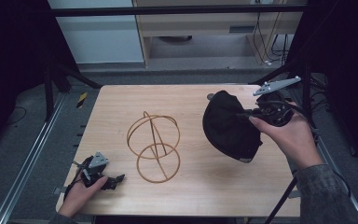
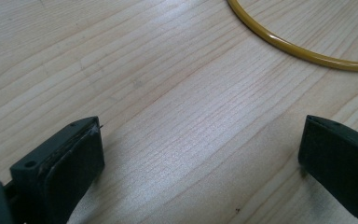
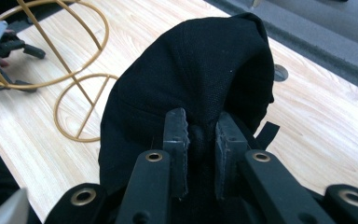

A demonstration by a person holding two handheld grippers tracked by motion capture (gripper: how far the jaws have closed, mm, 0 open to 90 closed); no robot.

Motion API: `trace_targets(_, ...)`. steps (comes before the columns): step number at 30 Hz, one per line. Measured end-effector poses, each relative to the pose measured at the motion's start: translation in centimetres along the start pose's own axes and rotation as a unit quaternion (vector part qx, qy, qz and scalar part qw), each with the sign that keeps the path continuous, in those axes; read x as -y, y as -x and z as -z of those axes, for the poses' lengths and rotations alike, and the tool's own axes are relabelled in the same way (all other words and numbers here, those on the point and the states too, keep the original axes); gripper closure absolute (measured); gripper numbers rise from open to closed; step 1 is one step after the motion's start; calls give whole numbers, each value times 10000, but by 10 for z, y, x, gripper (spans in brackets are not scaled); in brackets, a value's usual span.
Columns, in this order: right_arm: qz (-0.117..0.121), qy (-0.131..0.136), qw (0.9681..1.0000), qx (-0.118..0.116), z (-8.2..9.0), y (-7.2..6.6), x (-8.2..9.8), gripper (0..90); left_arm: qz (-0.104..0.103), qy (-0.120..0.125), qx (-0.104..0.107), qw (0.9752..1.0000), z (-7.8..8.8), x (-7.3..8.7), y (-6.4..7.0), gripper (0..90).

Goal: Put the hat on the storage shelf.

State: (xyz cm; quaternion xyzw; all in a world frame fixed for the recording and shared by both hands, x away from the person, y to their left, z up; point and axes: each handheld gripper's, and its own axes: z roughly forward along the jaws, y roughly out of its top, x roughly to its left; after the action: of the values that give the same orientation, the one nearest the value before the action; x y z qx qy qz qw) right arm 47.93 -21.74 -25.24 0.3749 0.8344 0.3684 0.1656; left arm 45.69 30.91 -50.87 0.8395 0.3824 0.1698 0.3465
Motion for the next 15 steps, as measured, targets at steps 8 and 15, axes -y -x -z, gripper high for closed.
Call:
trace_targets(8, 49, 116, 9999, -30, 10, -6, -10, 781, 2, 1, 0, 10000, 0, 0, 0, 0)
trace_targets(15, 96, 190, 9997, -115, 12, -12, -16, 781, 4, -2, 2, 10000, 0, 0, 0, 0)
